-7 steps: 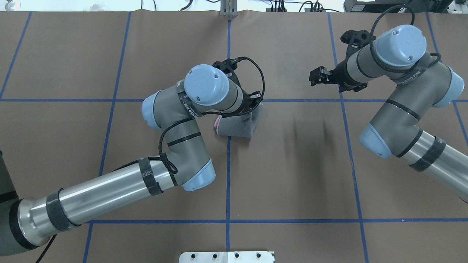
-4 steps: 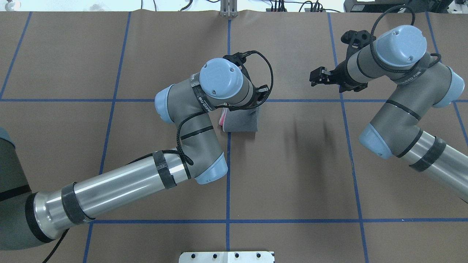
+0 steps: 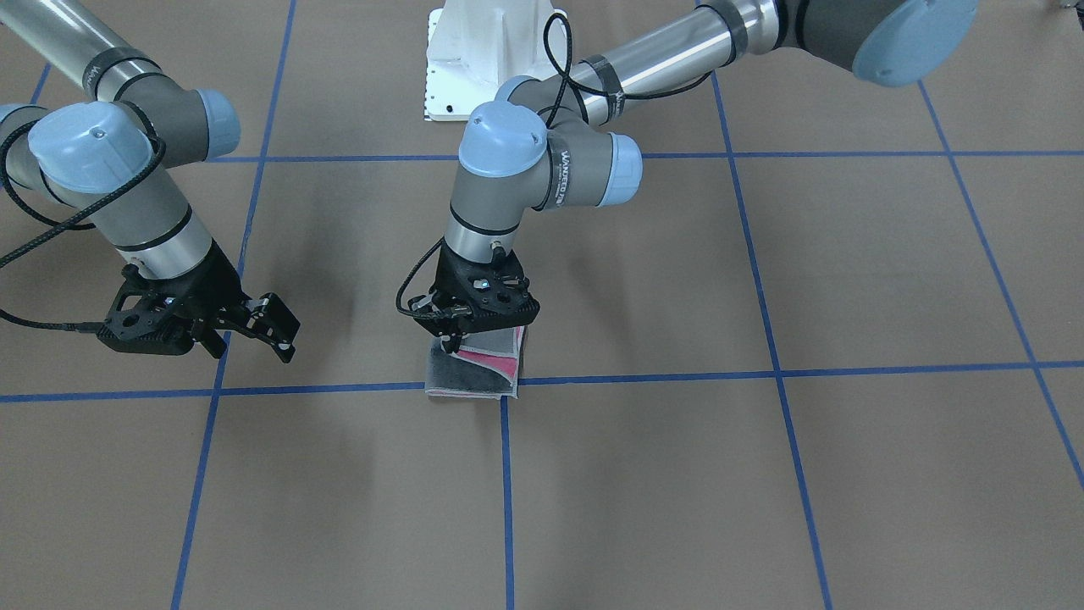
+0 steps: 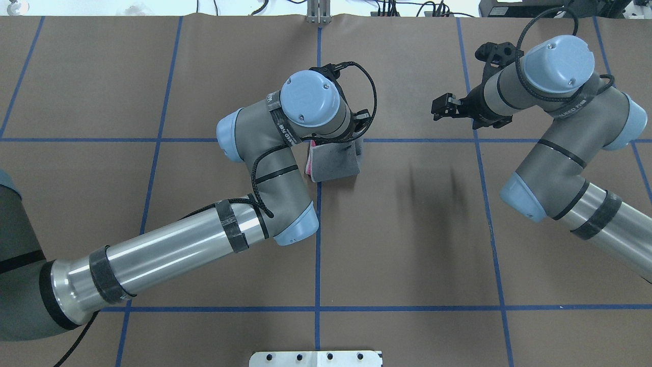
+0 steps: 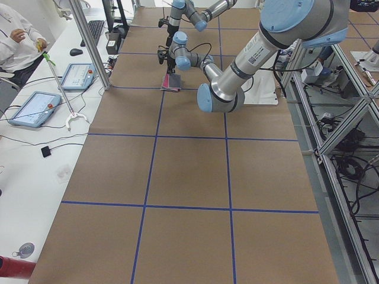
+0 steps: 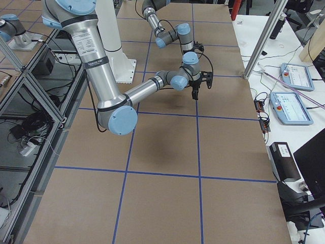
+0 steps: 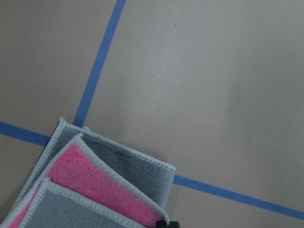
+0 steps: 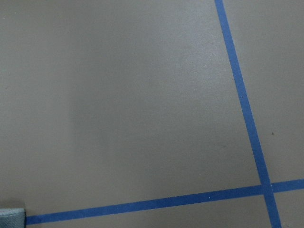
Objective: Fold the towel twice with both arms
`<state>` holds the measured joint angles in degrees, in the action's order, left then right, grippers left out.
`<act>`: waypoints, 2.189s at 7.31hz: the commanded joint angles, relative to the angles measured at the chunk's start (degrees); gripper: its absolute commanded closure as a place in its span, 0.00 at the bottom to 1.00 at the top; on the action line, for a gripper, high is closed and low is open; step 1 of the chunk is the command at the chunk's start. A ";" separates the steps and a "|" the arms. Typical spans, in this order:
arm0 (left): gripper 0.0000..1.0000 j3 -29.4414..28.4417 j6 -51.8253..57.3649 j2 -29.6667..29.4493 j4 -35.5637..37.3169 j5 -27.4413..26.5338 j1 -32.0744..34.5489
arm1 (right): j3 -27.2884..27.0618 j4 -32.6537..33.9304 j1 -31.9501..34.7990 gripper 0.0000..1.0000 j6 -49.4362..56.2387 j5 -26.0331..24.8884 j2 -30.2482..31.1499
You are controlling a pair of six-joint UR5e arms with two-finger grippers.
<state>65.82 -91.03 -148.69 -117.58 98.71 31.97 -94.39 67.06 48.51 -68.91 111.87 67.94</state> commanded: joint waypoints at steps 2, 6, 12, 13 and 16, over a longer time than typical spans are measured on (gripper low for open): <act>1.00 -2.61 -0.11 -1.85 1.47 -0.01 0.98 | 0.00 0.00 0.00 0.01 0.00 -0.07 0.00; 0.86 -6.67 -0.02 -4.24 1.30 0.08 0.64 | 0.00 0.00 0.00 0.01 0.00 -0.07 0.00; 0.00 -6.24 -0.73 -6.17 2.26 1.22 1.60 | 0.09 0.09 0.00 0.01 0.35 0.45 0.09; 0.00 -5.36 2.58 -6.00 5.14 4.62 2.04 | 0.09 0.70 0.00 0.01 0.61 0.63 0.00; 0.00 8.48 20.57 -2.51 26.37 6.32 4.93 | 0.27 7.52 4.19 0.01 14.10 4.48 0.00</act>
<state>67.91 -78.28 -153.44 -100.18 104.37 35.53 -94.07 70.68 50.30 -60.80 114.31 67.97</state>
